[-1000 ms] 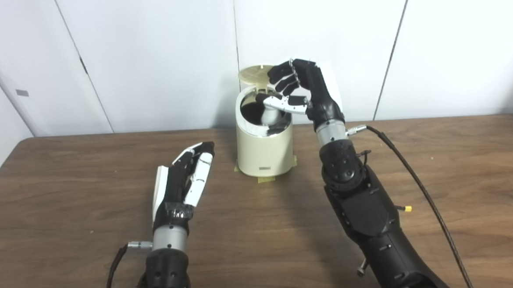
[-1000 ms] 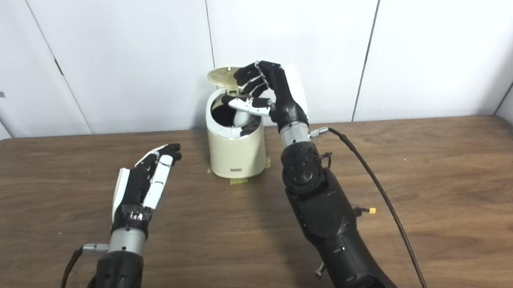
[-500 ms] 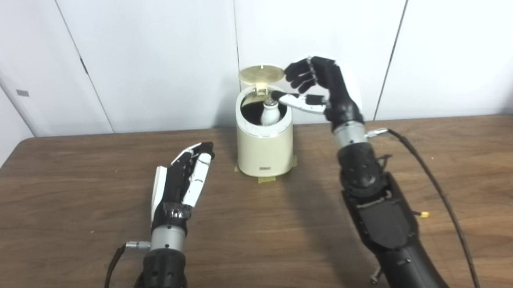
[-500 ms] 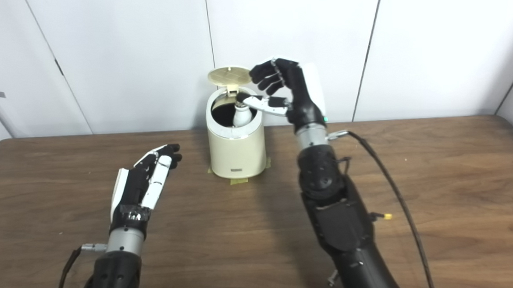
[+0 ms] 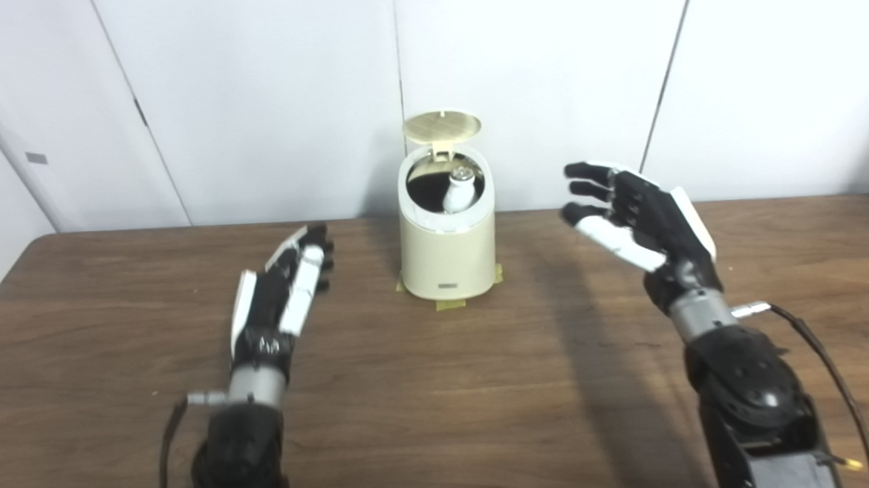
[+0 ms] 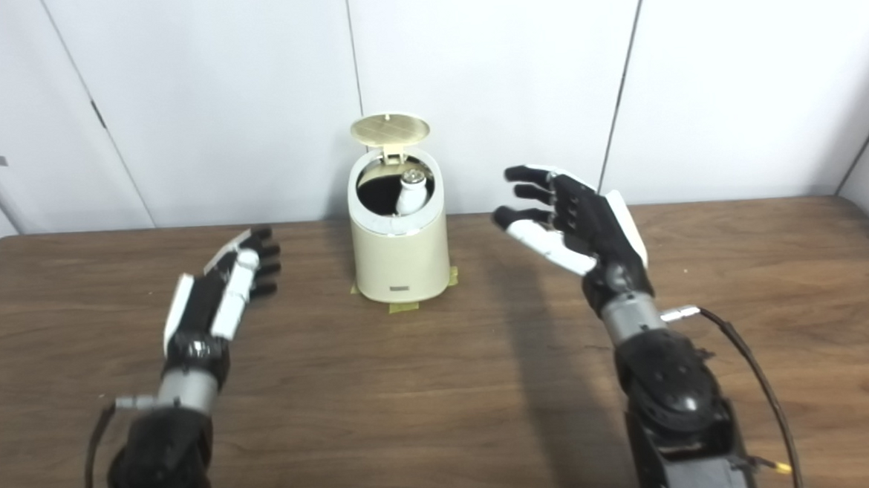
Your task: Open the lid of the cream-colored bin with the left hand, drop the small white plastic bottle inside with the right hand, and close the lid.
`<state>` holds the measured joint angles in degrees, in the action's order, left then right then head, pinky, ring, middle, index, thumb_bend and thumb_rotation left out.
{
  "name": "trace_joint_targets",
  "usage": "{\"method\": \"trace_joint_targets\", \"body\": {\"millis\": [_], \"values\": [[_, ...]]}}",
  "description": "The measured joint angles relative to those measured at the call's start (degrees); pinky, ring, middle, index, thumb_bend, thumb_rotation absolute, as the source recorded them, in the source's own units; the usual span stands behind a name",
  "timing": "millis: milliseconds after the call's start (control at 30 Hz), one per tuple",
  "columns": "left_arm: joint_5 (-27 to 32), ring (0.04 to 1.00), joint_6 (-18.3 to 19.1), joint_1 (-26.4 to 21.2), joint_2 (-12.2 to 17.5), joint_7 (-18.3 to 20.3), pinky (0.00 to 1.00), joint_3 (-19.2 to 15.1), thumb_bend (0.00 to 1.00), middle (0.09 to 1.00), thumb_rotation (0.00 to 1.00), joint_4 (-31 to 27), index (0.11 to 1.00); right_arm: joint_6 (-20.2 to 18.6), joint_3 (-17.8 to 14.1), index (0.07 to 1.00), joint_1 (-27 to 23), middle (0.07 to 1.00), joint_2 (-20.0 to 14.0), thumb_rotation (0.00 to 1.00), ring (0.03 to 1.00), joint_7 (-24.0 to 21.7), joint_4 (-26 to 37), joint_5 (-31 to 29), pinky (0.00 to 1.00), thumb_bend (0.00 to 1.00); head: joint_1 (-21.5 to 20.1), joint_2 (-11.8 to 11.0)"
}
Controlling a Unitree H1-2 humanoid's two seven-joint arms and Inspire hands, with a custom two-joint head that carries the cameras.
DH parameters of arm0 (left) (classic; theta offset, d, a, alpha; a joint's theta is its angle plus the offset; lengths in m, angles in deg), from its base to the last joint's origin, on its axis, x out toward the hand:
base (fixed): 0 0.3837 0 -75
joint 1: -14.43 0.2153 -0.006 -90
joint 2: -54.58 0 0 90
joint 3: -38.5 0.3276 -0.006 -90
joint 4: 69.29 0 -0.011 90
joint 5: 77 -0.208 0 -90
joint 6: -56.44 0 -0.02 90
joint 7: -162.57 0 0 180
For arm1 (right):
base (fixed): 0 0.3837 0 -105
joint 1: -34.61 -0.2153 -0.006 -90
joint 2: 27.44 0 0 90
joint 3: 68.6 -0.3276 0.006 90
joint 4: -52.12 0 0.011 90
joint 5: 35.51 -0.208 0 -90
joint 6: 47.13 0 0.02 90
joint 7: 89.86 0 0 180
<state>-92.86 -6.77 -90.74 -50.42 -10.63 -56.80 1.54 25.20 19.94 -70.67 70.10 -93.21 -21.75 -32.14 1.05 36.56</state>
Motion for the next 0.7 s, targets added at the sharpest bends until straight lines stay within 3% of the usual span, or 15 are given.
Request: {"method": "trace_joint_targets", "body": {"millis": [100,167,300,500,700], "values": [[0.3,0.851,0.0,-4.4,3.1,0.1,0.81,0.5,0.54,0.858,0.95,2.5,0.896,0.0,-0.3,0.986,3.9,0.953,0.0,0.90,0.944,-0.4,1.7,-0.6,0.85,0.63,0.3,-0.4],[0.1,0.856,0.1,-6.7,4.7,0.2,0.82,1.3,0.55,0.864,0.96,3.3,0.899,0.2,-0.9,0.998,6.3,0.961,0.0,0.91,0.952,-0.4,1.6,-1.0,0.87,0.65,0.2,-0.6],[0.0,0.852,0.2,-12.3,6.3,0.6,0.82,2.5,0.55,0.865,0.95,6.8,0.902,1.0,-2.5,1.000,9.9,0.960,1.0,0.92,0.949,0.5,0.1,-2.5,0.85,0.67,0.4,-1.1],[1.0,0.858,-0.3,-20.4,6.8,1.0,0.82,4.4,0.53,0.863,0.95,14.1,0.904,3.8,-1.9,0.979,12.2,0.942,4.4,0.99,0.924,2.0,-0.1,-2.6,0.84,0.65,0.7,-1.6],[1.9,0.870,-1.2,-24.8,9.6,1.6,0.83,6.7,0.52,0.866,1.00,21.7,0.899,6.2,-1.6,0.977,14.2,0.944,4.9,1.00,0.919,2.8,-1.6,-2.4,0.82,0.61,1.2,-1.5]]}}
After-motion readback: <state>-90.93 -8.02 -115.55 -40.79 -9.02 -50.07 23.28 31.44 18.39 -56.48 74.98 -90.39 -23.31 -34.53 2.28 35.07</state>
